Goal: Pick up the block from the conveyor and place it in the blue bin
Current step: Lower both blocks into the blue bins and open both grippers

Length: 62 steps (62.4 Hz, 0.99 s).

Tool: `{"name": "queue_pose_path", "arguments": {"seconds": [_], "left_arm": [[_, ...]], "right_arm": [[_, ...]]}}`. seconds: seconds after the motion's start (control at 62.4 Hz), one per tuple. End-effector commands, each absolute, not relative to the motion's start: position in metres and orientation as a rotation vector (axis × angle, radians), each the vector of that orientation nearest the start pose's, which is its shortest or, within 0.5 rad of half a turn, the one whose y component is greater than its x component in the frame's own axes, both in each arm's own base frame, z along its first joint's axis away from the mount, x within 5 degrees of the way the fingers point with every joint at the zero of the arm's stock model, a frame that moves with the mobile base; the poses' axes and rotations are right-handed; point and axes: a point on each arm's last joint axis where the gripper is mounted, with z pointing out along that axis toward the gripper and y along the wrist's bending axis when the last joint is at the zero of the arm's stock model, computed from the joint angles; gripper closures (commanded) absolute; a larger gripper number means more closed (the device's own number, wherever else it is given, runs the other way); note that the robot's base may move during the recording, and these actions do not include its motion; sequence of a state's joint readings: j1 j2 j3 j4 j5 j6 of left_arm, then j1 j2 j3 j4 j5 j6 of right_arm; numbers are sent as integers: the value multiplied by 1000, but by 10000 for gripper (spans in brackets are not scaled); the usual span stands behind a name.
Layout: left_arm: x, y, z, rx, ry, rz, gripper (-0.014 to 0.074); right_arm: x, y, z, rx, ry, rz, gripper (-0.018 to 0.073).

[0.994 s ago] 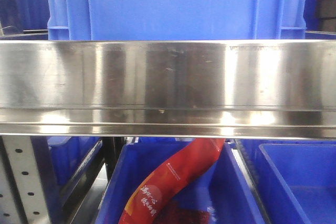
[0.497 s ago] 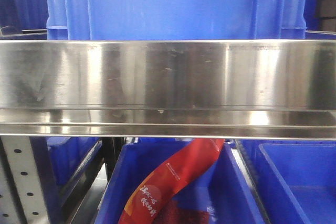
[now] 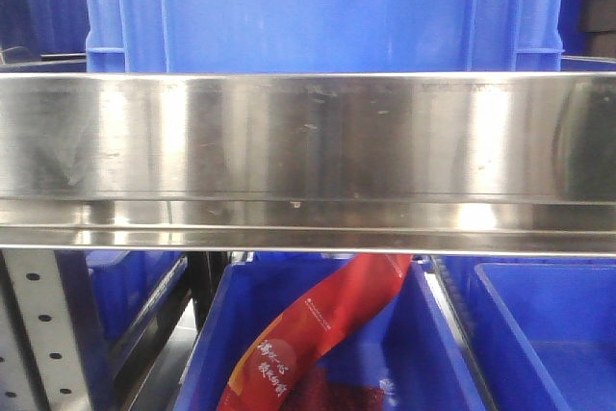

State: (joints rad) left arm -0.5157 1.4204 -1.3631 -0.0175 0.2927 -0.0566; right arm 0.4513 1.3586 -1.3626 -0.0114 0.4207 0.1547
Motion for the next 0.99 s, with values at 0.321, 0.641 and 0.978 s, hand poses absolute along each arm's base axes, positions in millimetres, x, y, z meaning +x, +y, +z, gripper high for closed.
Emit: {"name": "queue_pose_path", "arguments": {"seconds": [0.321, 0.641, 0.978], "left_arm": [[298, -172, 407, 405, 1813, -431, 204], [297, -172, 405, 381, 1847, -467, 258], [296, -153, 414, 344, 1848, -424, 708]], "right_arm": [[302, 147, 401, -300, 1958, 388, 281], [293, 143, 410, -282, 1946, 417, 257], [289, 129, 415, -253, 1970, 388, 721]]}}
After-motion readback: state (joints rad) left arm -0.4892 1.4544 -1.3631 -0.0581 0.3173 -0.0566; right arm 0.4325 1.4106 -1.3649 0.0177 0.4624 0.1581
